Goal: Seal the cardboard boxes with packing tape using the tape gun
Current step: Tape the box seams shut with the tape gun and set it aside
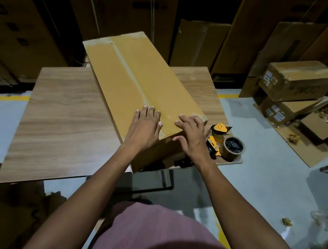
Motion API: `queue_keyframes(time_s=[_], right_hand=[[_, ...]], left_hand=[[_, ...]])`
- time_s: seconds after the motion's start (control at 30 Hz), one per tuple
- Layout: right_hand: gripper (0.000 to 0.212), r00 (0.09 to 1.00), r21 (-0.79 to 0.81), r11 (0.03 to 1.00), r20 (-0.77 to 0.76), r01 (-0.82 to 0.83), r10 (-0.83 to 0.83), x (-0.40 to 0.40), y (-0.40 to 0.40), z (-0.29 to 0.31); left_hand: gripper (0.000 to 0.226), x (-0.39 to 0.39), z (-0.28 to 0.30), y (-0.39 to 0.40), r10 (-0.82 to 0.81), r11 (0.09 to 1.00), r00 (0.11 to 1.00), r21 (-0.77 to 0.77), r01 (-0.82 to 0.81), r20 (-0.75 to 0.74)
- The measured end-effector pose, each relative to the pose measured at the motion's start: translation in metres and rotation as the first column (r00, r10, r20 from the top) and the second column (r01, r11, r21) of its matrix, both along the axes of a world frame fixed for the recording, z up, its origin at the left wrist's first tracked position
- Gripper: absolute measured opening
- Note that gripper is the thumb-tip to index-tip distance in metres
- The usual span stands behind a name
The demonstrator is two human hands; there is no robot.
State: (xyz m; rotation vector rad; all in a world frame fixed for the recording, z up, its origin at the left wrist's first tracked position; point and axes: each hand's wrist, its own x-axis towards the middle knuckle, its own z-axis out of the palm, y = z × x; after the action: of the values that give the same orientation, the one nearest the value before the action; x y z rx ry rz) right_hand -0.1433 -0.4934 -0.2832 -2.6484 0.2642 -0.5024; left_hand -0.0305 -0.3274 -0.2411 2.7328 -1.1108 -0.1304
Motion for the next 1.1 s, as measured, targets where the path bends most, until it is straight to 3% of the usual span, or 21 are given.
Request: queue_keyframes(time_s=[0.07, 0.13, 0.2, 0.33, 0.47, 0.77, 0.97, 1.03, 1.1], right_hand=[[0.039, 1.000, 0.109, 0.994, -0.002, 0.003, -0.003, -0.003, -0.002, 0.006], [0.058, 0.993, 0.250, 0.966, -0.116, 0.062, -0.033, -0.003, -0.001, 0.023], [0.060, 0.973, 0.288, 0.945, -0.211, 0.157, -0.097, 0.001, 0.005, 0.042], [0.048, 0.925, 0.108, 0.974, -0.348, 0.199, -0.150, 0.020, 0.044, 0.059], [0.060, 0.794, -0.183, 0.974, -0.569, 0.132, -0.215, 0.047, 0.083, 0.060], [0.056, 0.696, -0.251, 0.919, -0.600, 0.304, -0.394, 0.116, 0.102, 0.057], [0.061, 0.511, -0.222, 0.747, -0.607, 0.626, -0.609, 0.087, 0.154, 0.053], [0.062, 0.522, -0.145, 0.737, -0.617, 0.661, -0.589, 0.089, 0.154, 0.056], [0.063, 0.595, -0.112, 0.769, -0.566, 0.630, -0.570, 0.096, 0.140, 0.056]], left_hand=[[0.046, -0.002, 0.002, 0.001, -0.022, 1.000, 1.000, -0.003, 0.022, -0.007], [0.051, -0.002, 0.003, 0.002, -0.046, 0.999, 0.999, 0.015, 0.046, -0.021], [0.059, 0.002, 0.004, 0.001, -0.037, 0.999, 0.998, 0.038, 0.039, -0.051], [0.066, 0.026, 0.006, -0.009, 0.013, 0.992, 0.996, 0.123, -0.001, -0.093], [0.062, 0.074, 0.009, -0.006, 0.050, 0.984, 0.996, 0.174, -0.037, -0.074], [0.057, 0.153, 0.007, 0.016, -0.114, 0.980, 0.991, 0.157, 0.123, -0.066], [0.056, 0.209, 0.009, 0.026, -0.163, 0.977, 0.983, 0.124, 0.172, -0.080], [0.058, 0.230, 0.010, 0.028, -0.205, 0.968, 0.975, 0.132, 0.215, -0.087], [0.058, 0.242, 0.009, 0.027, -0.238, 0.961, 0.968, 0.126, 0.246, -0.080]])
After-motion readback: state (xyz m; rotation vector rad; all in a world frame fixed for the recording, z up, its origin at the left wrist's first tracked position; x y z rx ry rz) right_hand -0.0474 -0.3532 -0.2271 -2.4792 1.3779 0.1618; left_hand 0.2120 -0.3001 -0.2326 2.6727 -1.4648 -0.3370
